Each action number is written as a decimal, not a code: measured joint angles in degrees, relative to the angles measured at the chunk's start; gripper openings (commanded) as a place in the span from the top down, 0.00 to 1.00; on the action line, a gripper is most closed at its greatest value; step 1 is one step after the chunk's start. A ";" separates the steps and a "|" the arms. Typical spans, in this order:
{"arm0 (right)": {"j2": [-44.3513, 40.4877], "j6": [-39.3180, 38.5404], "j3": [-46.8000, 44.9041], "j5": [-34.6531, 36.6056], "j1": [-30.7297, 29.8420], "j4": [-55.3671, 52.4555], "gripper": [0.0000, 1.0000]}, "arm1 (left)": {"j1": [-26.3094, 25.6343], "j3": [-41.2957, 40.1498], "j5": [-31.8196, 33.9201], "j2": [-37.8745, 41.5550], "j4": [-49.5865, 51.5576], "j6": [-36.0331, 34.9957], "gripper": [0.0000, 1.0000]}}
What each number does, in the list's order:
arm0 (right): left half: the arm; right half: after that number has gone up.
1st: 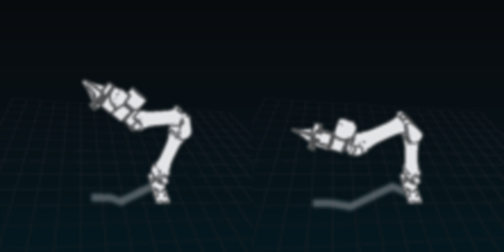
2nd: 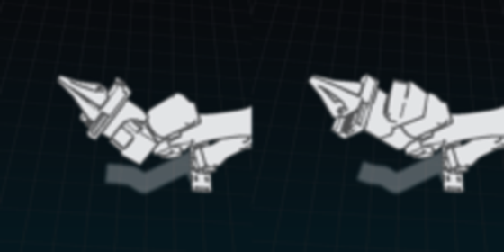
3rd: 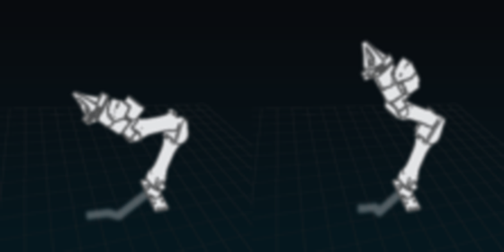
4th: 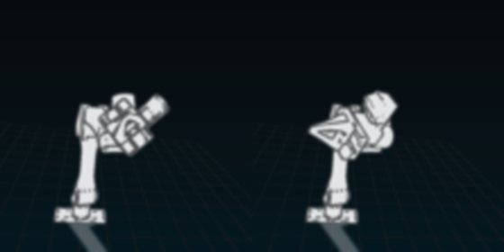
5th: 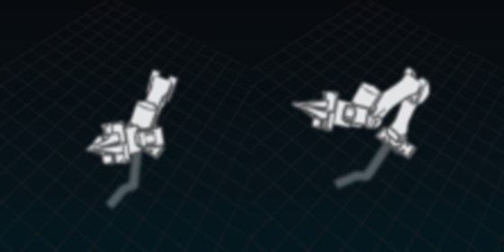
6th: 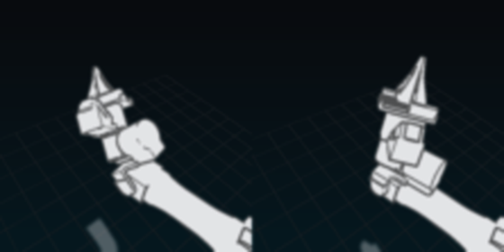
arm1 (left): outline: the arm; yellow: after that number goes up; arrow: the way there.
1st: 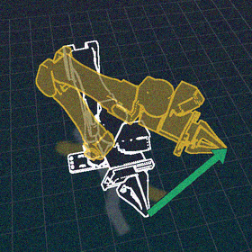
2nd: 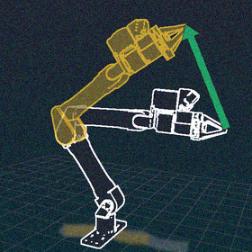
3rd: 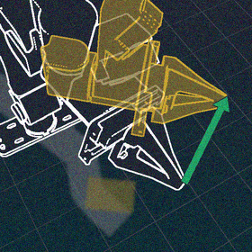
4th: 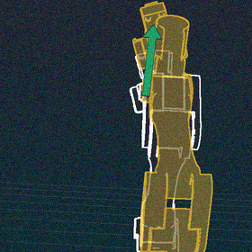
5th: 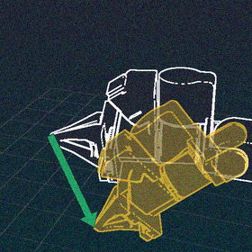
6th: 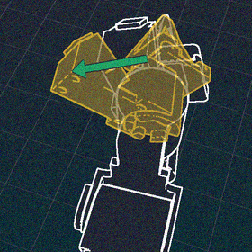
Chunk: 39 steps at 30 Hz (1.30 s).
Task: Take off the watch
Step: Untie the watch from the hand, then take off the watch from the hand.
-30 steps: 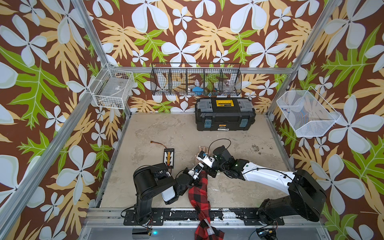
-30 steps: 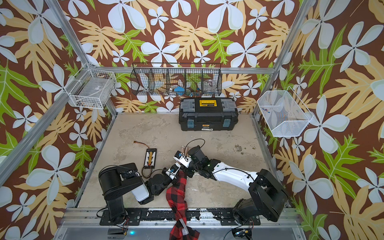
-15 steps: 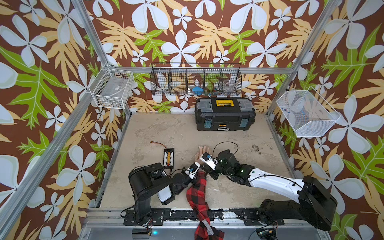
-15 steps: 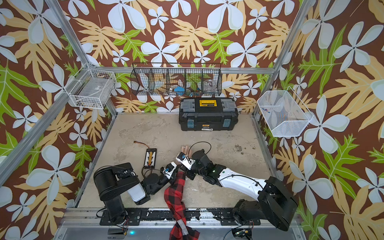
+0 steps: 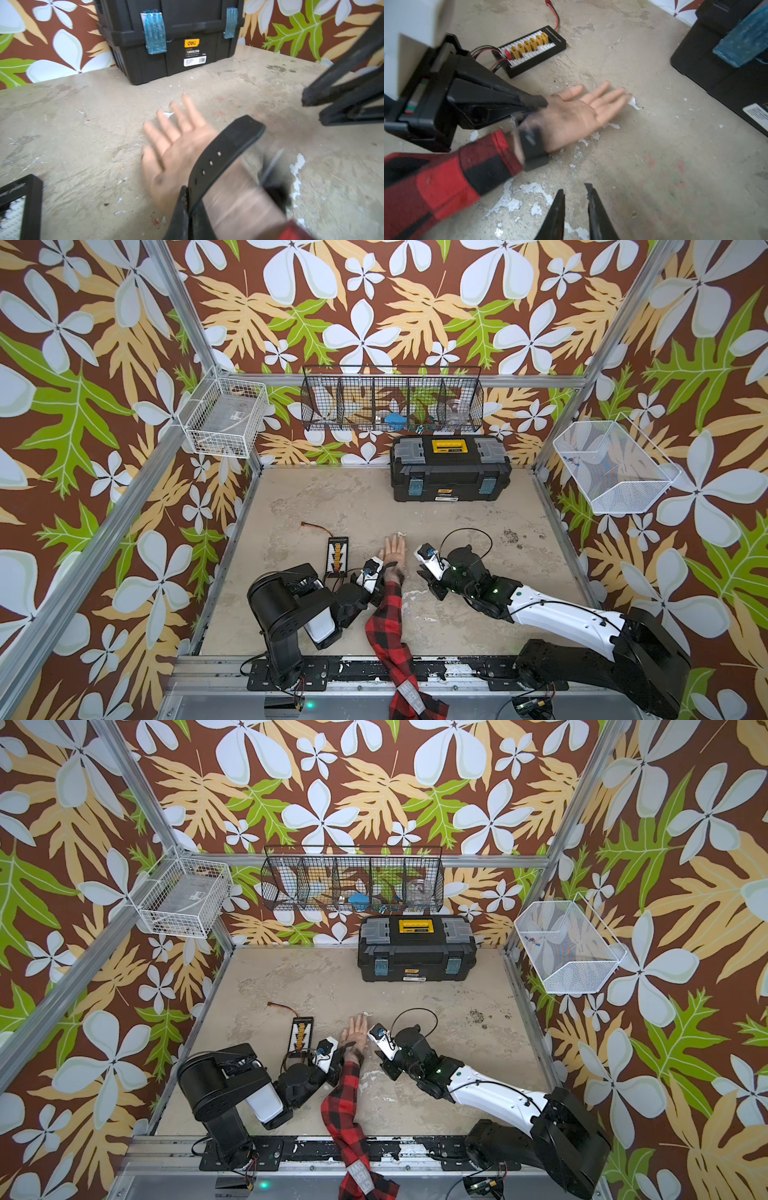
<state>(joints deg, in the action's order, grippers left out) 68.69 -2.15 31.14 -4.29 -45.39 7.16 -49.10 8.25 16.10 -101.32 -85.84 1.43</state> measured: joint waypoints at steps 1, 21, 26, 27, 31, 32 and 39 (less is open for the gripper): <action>-0.26 0.02 -0.17 0.20 -0.02 0.04 0.84 | 0.31 -0.02 0.07 0.33 0.31 0.61 1.00; 3.26 21.00 6.78 1.68 -6.80 -3.21 0.38 | 0.96 -1.53 -1.68 8.41 5.07 7.67 1.00; 9.25 30.53 8.70 1.55 -10.43 -3.80 0.29 | 0.96 -1.53 -2.51 8.72 5.40 9.16 1.00; 10.86 31.78 9.25 1.29 -10.99 -3.80 0.28 | 0.96 -1.53 -2.64 8.74 5.42 9.38 1.00; 17.03 34.10 12.13 1.14 -11.69 -3.72 0.27 | 0.98 -1.51 -2.93 9.03 5.46 10.21 1.00; 18.49 34.71 12.92 1.22 -11.74 -3.72 0.27 | 0.98 -1.51 -3.06 9.16 5.46 10.21 1.00; 26.97 34.93 18.08 1.84 -11.72 -3.02 0.29 | 1.09 -1.22 -2.43 10.01 6.25 10.45 1.00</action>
<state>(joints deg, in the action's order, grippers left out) 95.66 32.77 49.21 -2.46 -57.10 4.14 -48.01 7.03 13.67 -91.31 -79.59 11.88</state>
